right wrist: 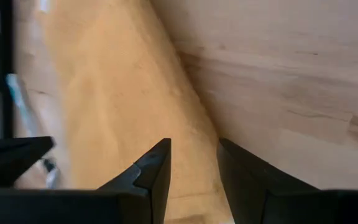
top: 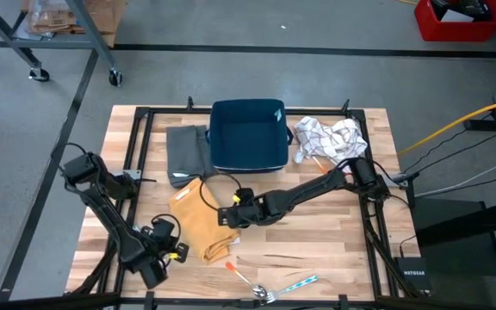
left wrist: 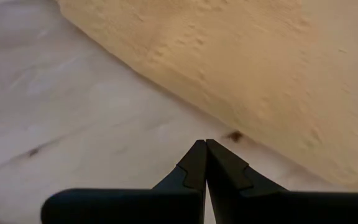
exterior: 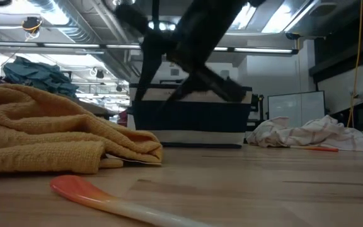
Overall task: Fold towel
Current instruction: Stack the yellow towel on the gray towel
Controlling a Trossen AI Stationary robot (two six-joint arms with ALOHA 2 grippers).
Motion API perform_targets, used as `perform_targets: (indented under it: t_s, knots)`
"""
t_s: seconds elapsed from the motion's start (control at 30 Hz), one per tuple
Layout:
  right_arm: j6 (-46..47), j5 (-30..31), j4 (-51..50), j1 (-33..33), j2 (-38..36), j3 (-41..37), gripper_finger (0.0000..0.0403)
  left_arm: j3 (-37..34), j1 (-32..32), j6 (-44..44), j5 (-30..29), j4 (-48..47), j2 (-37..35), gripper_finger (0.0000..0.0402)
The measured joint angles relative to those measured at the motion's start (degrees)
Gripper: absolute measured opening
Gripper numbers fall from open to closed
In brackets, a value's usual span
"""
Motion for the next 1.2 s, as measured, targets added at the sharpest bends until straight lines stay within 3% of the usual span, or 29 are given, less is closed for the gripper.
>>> perform_targets:
  t_s: [0.33, 0.53, 1.0, 1.2]
  knots:
    - [0.04, -4.02, 7.66, -0.15, 5.03, 0.00, 0.0133, -0.13, 2.98, 5.68, 0.00, -0.91, 1.42, 0.0001]
    - [1.02, -3.02, 9.05, -0.43, 5.02, 0.00, 0.0130, -4.14, 5.14, 3.23, 1.70, 0.89, 1.42, 0.0000]
    - [3.93, -9.52, 35.26, -1.64, 13.49, 0.20, 0.0010, -7.55, 7.86, 5.85, 1.45, 7.12, 1.25, 0.0000]
    - [4.07, -9.58, 39.71, -1.68, 13.84, 0.07, 0.0025, -7.70, 8.02, 5.88, -6.58, 11.70, 1.57, 0.0000]
